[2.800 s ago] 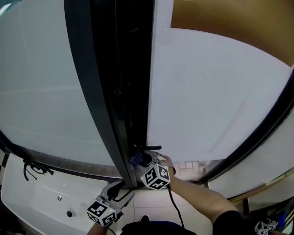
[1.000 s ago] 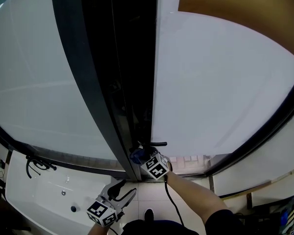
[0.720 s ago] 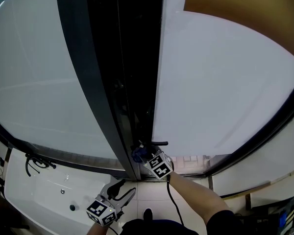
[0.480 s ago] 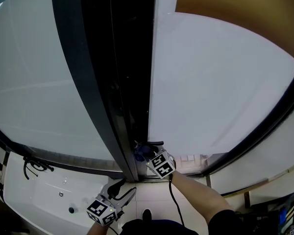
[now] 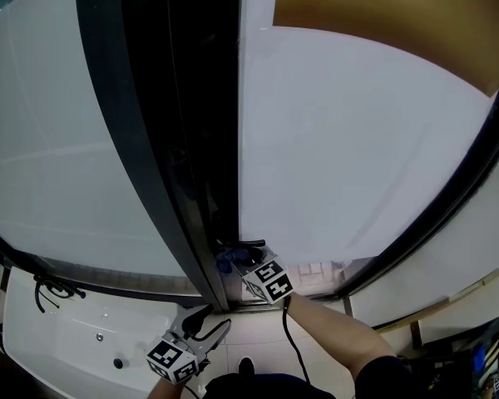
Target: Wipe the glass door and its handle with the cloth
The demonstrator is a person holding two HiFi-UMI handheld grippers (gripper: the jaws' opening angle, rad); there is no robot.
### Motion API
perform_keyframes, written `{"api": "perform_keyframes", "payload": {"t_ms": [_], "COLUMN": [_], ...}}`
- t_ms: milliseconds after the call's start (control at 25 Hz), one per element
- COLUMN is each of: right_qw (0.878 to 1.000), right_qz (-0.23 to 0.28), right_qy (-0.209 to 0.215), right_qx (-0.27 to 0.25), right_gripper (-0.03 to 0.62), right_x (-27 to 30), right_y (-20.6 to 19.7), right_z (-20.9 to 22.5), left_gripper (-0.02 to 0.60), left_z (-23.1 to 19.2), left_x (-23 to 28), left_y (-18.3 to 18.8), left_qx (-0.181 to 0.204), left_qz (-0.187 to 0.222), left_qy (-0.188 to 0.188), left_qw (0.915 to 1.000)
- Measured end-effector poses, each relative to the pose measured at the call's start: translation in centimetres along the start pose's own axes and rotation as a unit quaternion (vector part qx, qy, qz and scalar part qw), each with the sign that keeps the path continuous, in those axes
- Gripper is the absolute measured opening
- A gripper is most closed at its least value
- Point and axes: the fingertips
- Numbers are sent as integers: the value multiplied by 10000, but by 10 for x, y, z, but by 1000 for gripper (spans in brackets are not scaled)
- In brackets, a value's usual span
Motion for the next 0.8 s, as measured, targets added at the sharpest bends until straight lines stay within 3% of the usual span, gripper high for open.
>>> {"api": "perform_keyframes", "payload": {"t_ms": [120,480,640,800], "right_qw": [9998,9902,9868,9876], "right_qz": [-72,-455,-774,-1022], "right_qy": [116,118,50,-104], "right_qx": [-122,-1314,-1422,-1189], "right_gripper": [130,130,130,130], "right_x": [18,27,23,10], "right_y": [3,-5,-21,-44], "right_z": [-14,-19,-12,6], "left_gripper": [215,215,215,215], "left_z": [0,-8,-5,-4], "left_x": [-1,-15,-13,-10], "left_y": [-1,-5,0,1], "left_qx": [12,-47,-24,9], "left_qz": [15,-1,-13,4], "left_qy": [12,171,135,76], "left_qw": [10000,9998,9999,10000]}}
Point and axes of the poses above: the fingertips, and each gripper's own axes: x forward along the fingers, z to its right, y out of its top, and after that the axes turned 8 degrees about z, right-handed
